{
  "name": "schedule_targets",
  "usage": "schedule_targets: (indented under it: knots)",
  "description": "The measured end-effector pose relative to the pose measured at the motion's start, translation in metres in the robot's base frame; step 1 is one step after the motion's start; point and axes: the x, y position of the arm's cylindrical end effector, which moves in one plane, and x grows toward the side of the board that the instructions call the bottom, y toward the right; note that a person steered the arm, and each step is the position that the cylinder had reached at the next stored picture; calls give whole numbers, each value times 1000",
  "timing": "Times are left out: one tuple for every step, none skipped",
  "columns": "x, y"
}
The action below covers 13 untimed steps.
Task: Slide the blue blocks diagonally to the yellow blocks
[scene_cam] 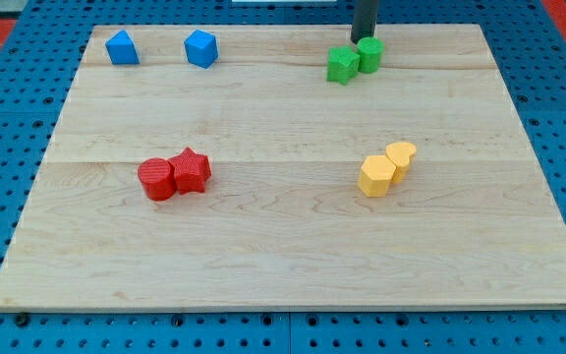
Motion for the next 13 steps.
schedule_targets:
  knots:
    - [-19,2]
    - [-34,-52]
    - [-33,-94]
    - [-34,-132]
    - [-35,-145]
    - [-35,-145]
    - [-33,-211]
    - [-34,-270]
    - [-35,-312]
    - [-35,-411]
    - [-6,-395]
    - [20,-355]
    - [21,-320]
